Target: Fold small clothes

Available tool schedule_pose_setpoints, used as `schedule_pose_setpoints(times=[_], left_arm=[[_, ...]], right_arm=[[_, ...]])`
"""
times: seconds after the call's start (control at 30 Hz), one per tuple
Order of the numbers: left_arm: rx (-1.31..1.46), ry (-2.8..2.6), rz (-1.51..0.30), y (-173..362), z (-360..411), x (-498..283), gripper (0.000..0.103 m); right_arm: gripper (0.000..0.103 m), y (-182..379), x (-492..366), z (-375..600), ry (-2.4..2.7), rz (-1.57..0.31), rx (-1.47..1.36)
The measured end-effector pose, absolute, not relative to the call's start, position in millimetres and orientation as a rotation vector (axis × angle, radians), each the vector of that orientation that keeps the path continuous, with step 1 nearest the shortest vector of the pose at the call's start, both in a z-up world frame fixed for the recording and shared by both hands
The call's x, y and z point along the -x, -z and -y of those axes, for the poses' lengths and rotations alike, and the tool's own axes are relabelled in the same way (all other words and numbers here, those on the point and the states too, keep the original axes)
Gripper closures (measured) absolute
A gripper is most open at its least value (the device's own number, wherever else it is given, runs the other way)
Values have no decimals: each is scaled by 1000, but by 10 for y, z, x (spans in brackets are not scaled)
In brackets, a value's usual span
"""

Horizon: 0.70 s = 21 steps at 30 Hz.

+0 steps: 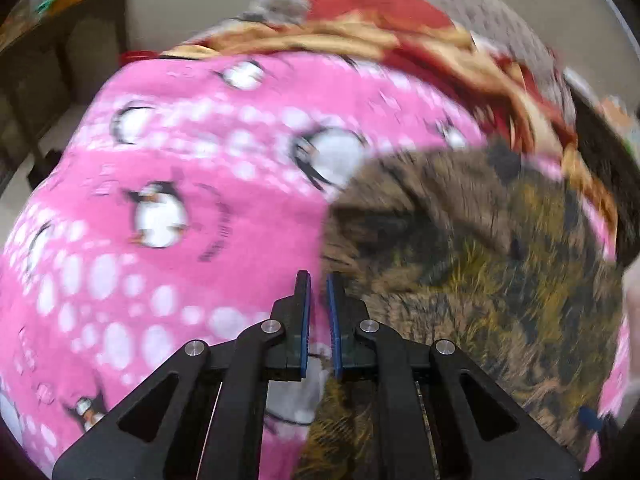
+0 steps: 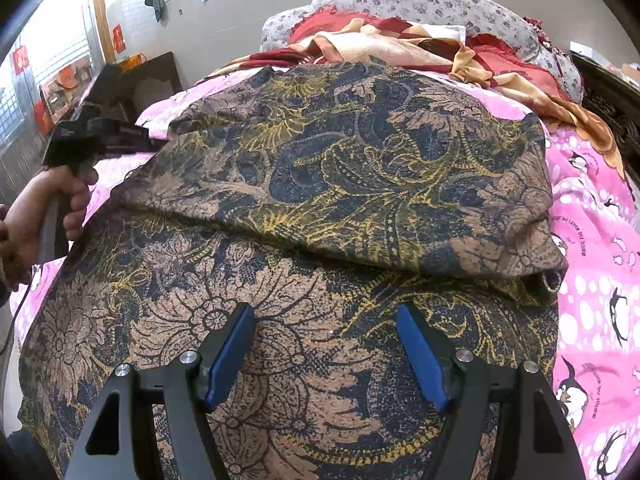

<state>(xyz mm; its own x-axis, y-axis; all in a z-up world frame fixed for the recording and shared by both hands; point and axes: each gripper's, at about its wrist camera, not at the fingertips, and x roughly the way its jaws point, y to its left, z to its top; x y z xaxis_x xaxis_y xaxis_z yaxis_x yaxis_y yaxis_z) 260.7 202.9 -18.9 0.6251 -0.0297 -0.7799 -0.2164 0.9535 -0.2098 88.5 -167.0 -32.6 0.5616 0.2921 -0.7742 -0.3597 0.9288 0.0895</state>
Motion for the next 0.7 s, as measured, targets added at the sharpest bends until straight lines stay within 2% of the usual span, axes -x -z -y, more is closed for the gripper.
schedule_pose_setpoints(times=[0.13,0.17,0.2,0.27,0.33,0.37,0.43,0.47,0.53,0.57,0.6,0.63,0.67,0.7], left_arm=[[230,-26,-785,-102,-1779,-2304,95],[210,6,-775,-126,-1665,-2267,94],[195,37,-775,-122,-1569,-2251,92],[174,52,-816,11,-1397,-2284,91],[175,12,-915,260,-1342,-2429,92],[190,1,-947,359,-1369,-2459,91],[238,22,-902,416,-1446,-2411,91],[265,27,-882,442,-1487,-2376,90],[268,29,-849,471,-1511,-2316,90],[265,28,-840,480,-1523,-2297,90],[266,28,-837,489,-1530,-2268,90],[267,28,-836,496,-1549,-2260,90],[265,28,-835,501,-1565,-2253,90],[262,28,-835,488,-1557,-2220,90]], right_arm=[[32,-91,-907,1983,-337,-732,4],[40,-218,-1019,2050,-339,-696,11],[58,-272,-1128,2079,-343,-693,24],[63,-266,-1405,2141,-329,-738,46],[73,-80,-1666,2306,-332,-841,12],[75,61,-1755,2407,-318,-891,20],[86,212,-1760,2556,-296,-917,47],[88,252,-1703,2678,-307,-895,4],[88,307,-1645,2771,-269,-903,-19],[77,328,-1628,2800,-230,-914,-8],[53,363,-1614,2853,-184,-931,-21],[45,396,-1627,2928,-169,-947,-49],[43,424,-1634,3030,-189,-986,-128],[47,397,-1653,3038,-198,-1006,-140]])
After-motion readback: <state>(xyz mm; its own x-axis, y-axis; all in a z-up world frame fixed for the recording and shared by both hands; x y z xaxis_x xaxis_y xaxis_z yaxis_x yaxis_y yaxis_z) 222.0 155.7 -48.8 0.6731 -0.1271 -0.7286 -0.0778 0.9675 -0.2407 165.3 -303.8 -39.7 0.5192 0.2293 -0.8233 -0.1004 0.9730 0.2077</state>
